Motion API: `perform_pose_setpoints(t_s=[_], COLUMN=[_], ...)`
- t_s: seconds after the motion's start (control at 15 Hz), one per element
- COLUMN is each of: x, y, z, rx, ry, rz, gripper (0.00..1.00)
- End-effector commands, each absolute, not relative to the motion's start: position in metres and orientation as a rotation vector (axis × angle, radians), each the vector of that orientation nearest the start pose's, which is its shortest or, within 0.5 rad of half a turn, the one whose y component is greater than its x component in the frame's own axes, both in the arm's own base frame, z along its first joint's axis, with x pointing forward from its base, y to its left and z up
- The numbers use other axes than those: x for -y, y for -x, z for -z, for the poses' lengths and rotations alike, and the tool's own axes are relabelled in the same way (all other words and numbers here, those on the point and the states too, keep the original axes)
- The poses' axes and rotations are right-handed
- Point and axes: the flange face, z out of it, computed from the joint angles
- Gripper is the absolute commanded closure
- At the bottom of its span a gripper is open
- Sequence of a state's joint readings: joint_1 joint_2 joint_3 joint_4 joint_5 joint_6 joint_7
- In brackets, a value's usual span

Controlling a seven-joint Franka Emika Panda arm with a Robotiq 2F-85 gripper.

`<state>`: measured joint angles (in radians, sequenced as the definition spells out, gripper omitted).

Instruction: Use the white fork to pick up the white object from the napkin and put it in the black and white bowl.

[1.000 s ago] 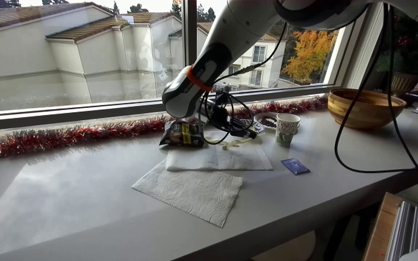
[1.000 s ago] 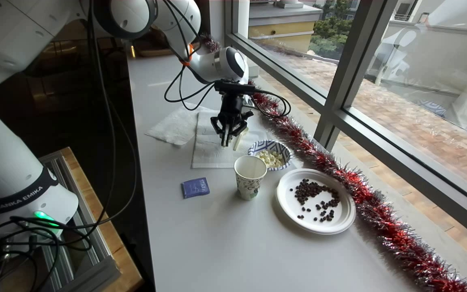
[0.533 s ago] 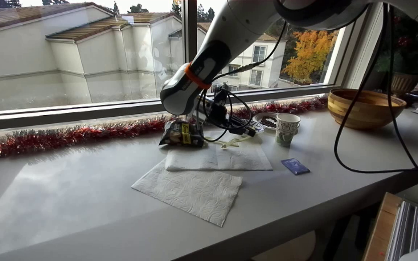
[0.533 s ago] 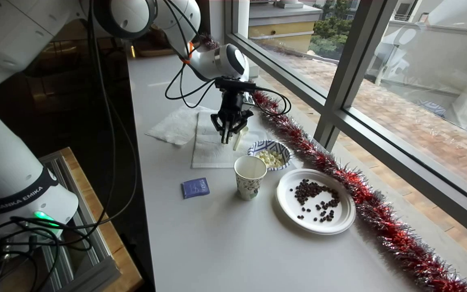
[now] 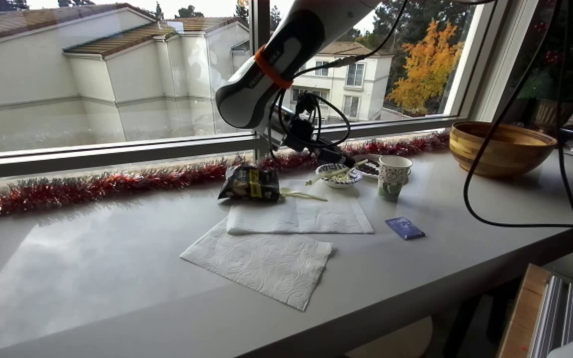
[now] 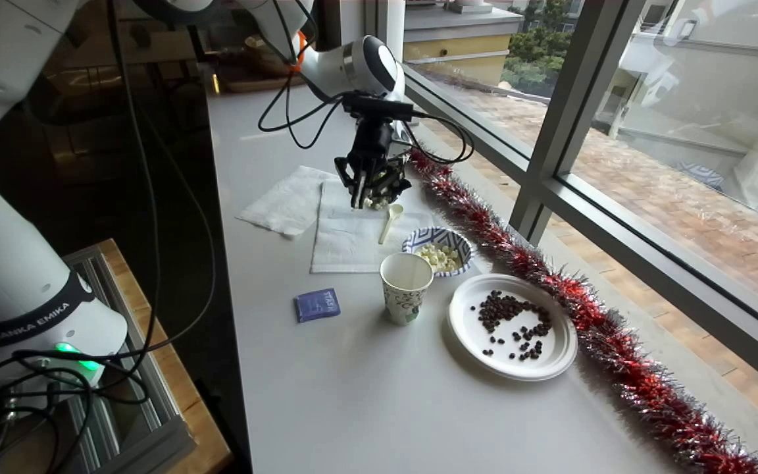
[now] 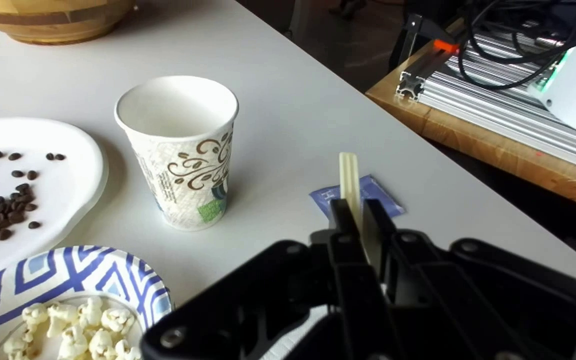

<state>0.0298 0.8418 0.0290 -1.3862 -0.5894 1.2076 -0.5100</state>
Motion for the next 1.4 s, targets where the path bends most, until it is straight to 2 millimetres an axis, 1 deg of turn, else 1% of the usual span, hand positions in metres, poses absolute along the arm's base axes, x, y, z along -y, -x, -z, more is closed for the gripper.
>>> perform_pose_setpoints(t_s=[0.0,0.2,0.4,0.53,0.6,0.67,0.8,0.87,1.0,1.33], x=[0.046,0.063,0.091,0.111,0.098,0.105,0.107,0.104,0.108,0.135], y=[-0.597,-0.598,-0.606,-0.608,-0.606,-0.606,-0.605,-0.605,-0.608,-0.608], z=[-0.235,-0.254,-0.266,-0.268,-0.263,-0.264,-0.262,-0.262,-0.257,-0.255], rx=[0.815,0.666,0.475,0.309,0.453,0.427,0.426,0.434,0.318,0.049], ry=[2.767,2.789,2.86,2.913,2.869,2.874,2.869,2.868,2.884,2.889], rz=[-1.785,-1.726,-1.603,-1.567,-1.637,-1.631,-1.633,-1.634,-1.629,-1.613], gripper=[0.97,0.97,0.97,0.97,0.97,0.89,0.89,0.97,0.97,0.97])
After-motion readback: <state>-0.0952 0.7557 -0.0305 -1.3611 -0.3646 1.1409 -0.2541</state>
